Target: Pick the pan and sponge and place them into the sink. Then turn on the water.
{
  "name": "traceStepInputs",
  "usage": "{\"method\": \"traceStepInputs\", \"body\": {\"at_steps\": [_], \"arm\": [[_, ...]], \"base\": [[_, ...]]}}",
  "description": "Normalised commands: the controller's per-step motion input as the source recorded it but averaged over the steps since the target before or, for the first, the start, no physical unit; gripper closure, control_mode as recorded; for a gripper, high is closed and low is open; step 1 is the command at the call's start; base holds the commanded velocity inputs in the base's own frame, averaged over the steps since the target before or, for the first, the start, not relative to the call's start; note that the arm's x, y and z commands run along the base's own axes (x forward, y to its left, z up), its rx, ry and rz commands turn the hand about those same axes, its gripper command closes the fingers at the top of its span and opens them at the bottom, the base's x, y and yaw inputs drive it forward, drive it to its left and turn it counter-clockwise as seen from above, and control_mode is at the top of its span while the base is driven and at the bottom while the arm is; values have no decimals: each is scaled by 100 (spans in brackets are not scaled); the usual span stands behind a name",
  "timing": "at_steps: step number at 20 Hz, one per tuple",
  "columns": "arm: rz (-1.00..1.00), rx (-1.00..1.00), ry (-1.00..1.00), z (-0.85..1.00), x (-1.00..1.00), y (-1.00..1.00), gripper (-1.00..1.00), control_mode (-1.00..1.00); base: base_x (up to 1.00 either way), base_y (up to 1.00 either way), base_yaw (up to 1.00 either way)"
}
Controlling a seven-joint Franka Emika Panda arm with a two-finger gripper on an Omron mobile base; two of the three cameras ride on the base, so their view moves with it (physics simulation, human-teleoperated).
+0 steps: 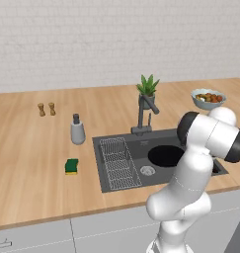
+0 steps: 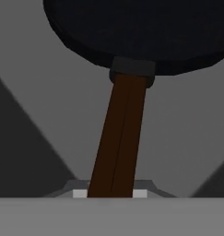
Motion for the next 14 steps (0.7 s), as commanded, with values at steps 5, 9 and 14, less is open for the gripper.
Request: {"method": "traceStepInputs", "body": {"at_steps": [5,9,14], "arm": [[15,1,-3,-8,-3,37,100,-100],[8,0,0,-1,13,36,100,-100],[12,1,0,0,34,11,100,-100]], "base": [[0,0,0],[0,0,0],[0,0,0]]}}
